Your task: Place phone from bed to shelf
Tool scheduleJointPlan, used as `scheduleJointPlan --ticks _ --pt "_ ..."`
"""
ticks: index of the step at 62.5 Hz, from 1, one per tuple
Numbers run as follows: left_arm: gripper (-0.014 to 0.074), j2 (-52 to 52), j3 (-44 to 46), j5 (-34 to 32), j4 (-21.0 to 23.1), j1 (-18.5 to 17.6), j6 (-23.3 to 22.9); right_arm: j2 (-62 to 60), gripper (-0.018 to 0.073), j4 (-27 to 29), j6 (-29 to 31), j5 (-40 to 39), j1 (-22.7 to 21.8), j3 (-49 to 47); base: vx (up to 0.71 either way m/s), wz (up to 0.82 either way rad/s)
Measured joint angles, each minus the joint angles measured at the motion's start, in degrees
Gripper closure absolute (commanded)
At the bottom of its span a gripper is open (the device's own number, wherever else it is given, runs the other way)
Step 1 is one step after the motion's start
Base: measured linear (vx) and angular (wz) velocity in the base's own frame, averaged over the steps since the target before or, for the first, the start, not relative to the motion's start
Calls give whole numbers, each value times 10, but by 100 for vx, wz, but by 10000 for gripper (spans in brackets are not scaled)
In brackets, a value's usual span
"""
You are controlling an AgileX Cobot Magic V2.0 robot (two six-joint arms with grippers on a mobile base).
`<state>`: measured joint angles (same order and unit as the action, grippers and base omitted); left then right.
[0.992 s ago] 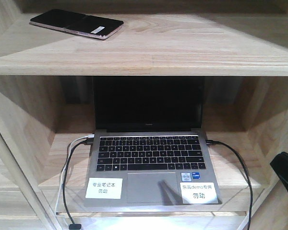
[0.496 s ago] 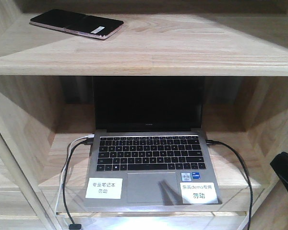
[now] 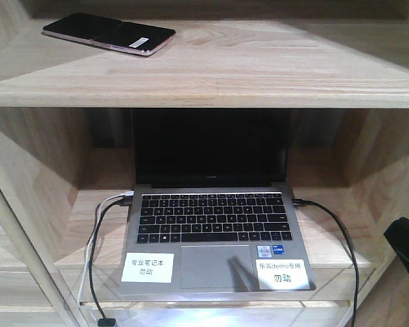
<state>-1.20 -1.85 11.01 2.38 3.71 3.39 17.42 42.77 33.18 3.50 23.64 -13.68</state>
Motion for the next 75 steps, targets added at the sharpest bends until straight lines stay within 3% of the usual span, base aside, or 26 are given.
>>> scheduleJointPlan --ticks 11,18,22,41,58,75 --pt "595 0 0 0 0 0 0 0 564 -250 -252 6 0 0 0 0" --pt "595 0 0 0 0 0 0 0 563 -357 -366 11 0 0 0 0" --pt "595 0 0 0 0 0 0 0 564 -384 -397 12 0 0 0 0" --pt "595 0 0 0 0 0 0 0 564 -399 -375 13 -13 0 0 0" --pt "595 0 0 0 0 0 0 0 564 -399 -360 13 -162 31 0 0" --pt "595 0 0 0 0 0 0 -59 564 -399 -351 13 -238 101 0 0"
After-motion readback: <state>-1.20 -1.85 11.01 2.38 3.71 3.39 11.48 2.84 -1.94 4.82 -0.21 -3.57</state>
